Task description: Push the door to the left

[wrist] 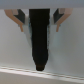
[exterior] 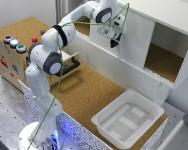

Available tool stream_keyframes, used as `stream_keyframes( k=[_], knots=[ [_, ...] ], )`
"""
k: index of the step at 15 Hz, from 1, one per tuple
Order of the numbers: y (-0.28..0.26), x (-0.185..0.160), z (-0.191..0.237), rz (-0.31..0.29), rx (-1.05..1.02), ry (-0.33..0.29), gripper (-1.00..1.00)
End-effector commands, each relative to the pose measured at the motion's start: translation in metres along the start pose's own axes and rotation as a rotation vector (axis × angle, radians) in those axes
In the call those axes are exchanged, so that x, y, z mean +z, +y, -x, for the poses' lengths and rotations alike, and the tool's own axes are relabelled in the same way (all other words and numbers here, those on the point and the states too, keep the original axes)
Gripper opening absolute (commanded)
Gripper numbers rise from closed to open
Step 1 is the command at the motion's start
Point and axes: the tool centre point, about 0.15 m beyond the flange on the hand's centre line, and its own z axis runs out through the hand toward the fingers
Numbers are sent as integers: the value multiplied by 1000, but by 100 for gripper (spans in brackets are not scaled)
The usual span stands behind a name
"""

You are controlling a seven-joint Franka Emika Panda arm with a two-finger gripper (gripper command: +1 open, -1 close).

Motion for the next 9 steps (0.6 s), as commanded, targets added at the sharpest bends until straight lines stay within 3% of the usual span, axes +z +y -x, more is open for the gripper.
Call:
stream_keyframes(
  k=[1, 9],
  knots=[
    [-68, 19, 16, 109, -24, 82, -100],
    [-148, 16, 9, 105, -60, 83, -100]
  ],
)
